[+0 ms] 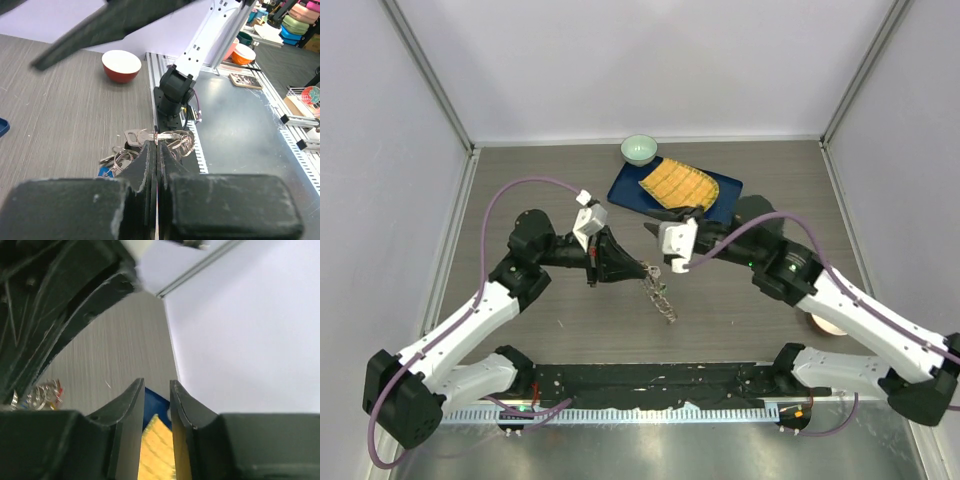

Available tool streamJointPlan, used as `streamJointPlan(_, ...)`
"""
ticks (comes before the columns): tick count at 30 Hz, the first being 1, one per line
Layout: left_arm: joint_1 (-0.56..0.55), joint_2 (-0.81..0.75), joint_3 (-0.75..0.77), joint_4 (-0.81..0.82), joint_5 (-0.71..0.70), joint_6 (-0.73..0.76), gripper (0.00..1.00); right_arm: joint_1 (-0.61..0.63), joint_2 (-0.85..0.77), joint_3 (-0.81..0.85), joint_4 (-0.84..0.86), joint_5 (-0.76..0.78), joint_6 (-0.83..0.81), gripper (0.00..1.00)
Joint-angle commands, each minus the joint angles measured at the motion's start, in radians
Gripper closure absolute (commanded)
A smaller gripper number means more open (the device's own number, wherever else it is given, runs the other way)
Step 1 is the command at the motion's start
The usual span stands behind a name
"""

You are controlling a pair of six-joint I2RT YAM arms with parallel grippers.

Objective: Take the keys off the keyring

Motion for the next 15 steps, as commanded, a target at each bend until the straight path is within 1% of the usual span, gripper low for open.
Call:
streamJointPlan(1, 0.001, -0.033, -0.008, 0.139, 0.015, -0.017, 1.0, 0.0, -0.172, -0.115, 0.339, 0.254, 0.648, 0.68)
streamJointPlan(2, 0.001, -0.029, -0.016, 0.158, 0.013, -0.043, 1.0, 0.002, -0.189, -0.121, 0.342, 0.317, 0.738, 0.69)
streamJointPlan(4, 0.001, -0.022, -0.025, 0.219, 0.012, -0.072, 1.0, 0.002, -0.21, -0.1, 0.269, 0.44, 0.915, 0.72)
streamJointPlan(5, 0.001, -0.019, -0.037, 0.244, 0.01, -0.086, 1.0, 0.002, -0.21, -0.087, 0.162, 0.453, 0.955, 0.73)
streamJointPlan(6, 0.001, -0.015, -0.043, 0.292, 0.007, -0.123, 1.0, 0.002, -0.209, -0.066, 0.115, 0.473, 0.998, 0.73)
streamJointPlan(7, 0.001, -0.01, -0.048, 0.31, 0.007, -0.135, 1.0, 0.002, -0.209, -0.061, 0.078, 0.486, 1.093, 0.74)
streamJointPlan(8, 0.001, -0.009, -0.054, 0.323, 0.01, -0.147, 1.0, 0.002, -0.212, -0.061, 0.025, 0.474, 1.13, 0.74)
streamJointPlan(10, 0.001, -0.01, -0.069, 0.394, 0.016, -0.177, 1.0, 0.002, -0.223, -0.076, -0.008, 0.461, 1.216, 0.73)
streamJointPlan(11, 0.001, -0.012, -0.094, 0.434, 0.013, -0.186, 1.0, 0.002, -0.248, -0.09, -0.008, 0.423, 1.289, 0.74)
streamJointPlan(12, 0.001, -0.022, -0.106, 0.504, 0.018, -0.193, 1.0, 0.002, -0.264, -0.13, 0.006, 0.38, 1.314, 0.73)
streamJointPlan(13, 0.001, -0.024, -0.114, 0.529, 0.021, -0.197, 1.0, 0.002, -0.282, -0.157, 0.027, 0.297, 1.316, 0.72)
streamJointPlan(14, 0.001, -0.021, -0.118, 0.544, 0.025, -0.2, 1.0, 0.002, -0.325, -0.188, 0.084, 0.222, 1.251, 0.68)
streamJointPlan(15, 0.001, -0.019, -0.114, 0.563, 0.045, -0.203, 1.0, 0.002, -0.354, -0.264, 0.111, 0.101, 1.205, 0.67)
